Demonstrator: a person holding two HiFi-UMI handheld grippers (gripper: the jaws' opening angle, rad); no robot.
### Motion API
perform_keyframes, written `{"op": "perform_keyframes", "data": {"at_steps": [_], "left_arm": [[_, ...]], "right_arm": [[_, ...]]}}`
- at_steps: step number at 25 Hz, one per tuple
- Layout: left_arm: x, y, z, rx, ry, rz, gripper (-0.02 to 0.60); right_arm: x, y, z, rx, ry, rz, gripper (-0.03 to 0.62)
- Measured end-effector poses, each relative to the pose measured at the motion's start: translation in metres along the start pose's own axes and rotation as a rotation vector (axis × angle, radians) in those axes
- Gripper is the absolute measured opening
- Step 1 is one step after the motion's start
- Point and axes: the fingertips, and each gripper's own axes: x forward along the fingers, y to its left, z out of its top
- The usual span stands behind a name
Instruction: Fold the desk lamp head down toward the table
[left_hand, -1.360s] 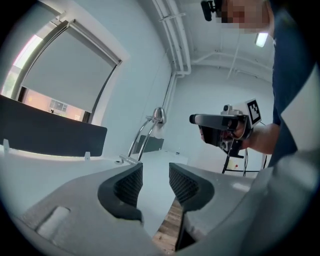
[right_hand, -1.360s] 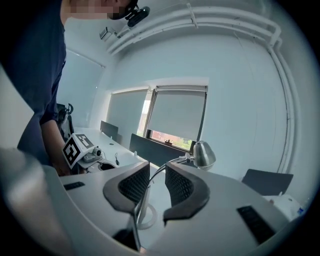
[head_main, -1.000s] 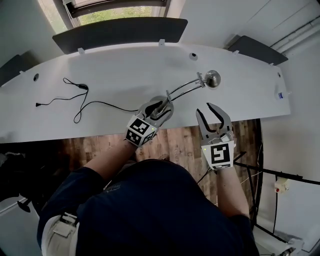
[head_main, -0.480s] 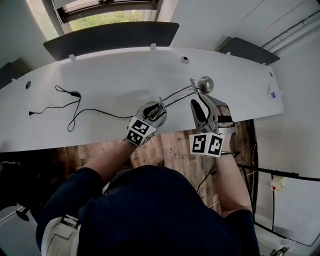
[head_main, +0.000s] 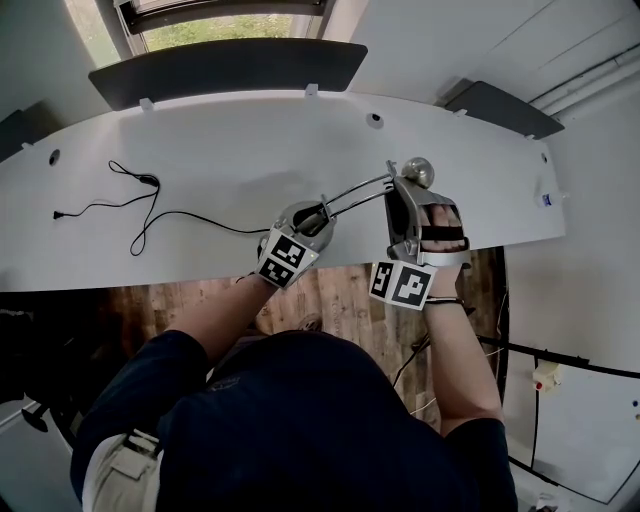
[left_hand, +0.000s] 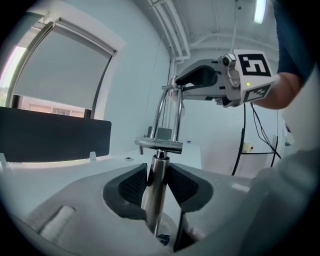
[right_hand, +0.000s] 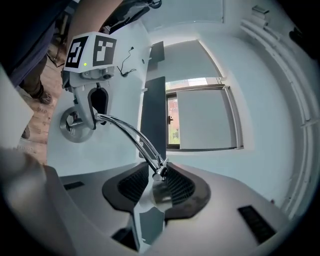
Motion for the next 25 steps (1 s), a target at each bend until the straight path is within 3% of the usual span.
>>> {"op": "perform_keyframes", "data": {"at_steps": [6, 13, 21, 25], "left_arm": [[0.0, 0.0, 0.001, 0.014, -0.019, -0.004, 0.127], [-0.002, 0.001, -0.001, 0.004, -0.037, 0.0, 0.127], [-0.003, -0.002, 0.003, -0.035, -0.042, 0.0, 0.127], [-0.003, -0.001, 0.002, -0.035, -0.041, 0.002, 0.127]], "right_arm": [[0.001, 0.001, -0.003, 0.108, 0.011, 0.015, 0.112], [0.02, 0.039, -0.037, 0.329, 0.068, 0.145, 0.101], [0.033, 0.065, -0.051, 0.518, 0.031, 0.16, 0.103], [0.045, 0.105, -0.056, 0.623, 0.054, 0.252, 0.094]]}}
